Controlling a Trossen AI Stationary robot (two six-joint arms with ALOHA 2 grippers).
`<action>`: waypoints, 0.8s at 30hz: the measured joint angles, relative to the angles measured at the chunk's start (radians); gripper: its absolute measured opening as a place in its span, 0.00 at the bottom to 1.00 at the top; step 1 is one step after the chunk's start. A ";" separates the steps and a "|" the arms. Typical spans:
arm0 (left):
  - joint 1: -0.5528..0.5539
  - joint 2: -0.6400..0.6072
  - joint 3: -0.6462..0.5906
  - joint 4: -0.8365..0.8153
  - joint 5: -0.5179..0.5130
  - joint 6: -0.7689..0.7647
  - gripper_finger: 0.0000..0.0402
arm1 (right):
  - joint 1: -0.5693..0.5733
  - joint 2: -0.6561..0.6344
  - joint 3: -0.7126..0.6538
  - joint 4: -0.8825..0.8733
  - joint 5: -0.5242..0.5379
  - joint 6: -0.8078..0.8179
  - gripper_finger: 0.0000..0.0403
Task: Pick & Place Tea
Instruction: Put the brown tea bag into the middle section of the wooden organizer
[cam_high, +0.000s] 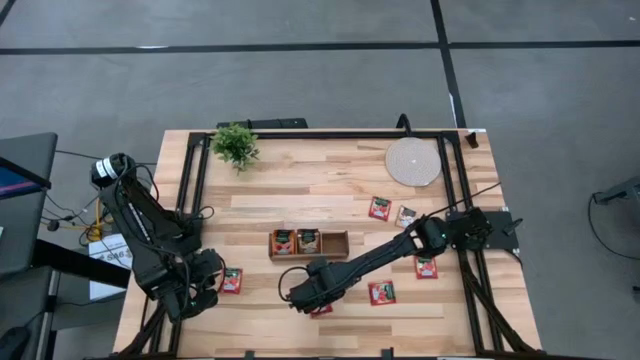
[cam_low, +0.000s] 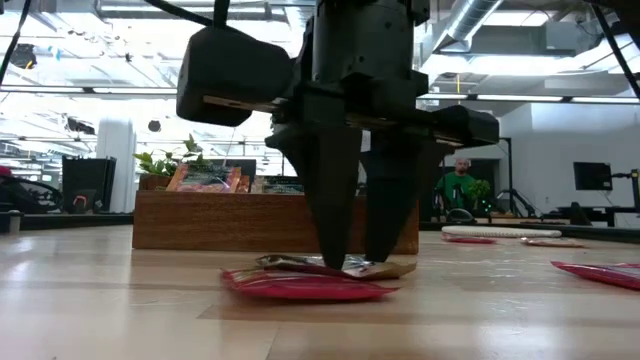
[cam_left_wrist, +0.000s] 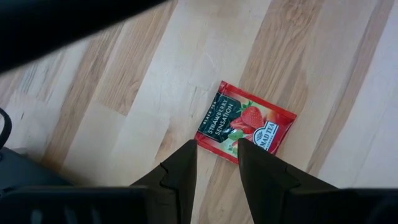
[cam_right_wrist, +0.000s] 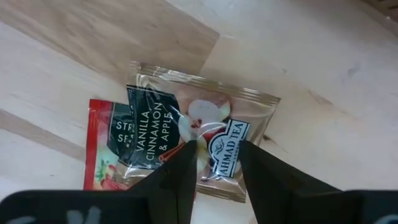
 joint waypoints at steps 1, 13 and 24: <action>0.000 0.000 0.000 -0.001 0.000 0.000 0.27 | 0.001 0.000 0.000 0.000 0.003 0.004 0.28; 0.000 0.000 0.000 0.002 0.000 0.011 0.27 | 0.001 0.000 -0.001 -0.014 0.005 -0.011 0.04; 0.000 0.000 0.000 0.002 0.000 0.010 0.27 | 0.002 0.000 0.018 -0.038 0.018 -0.012 0.01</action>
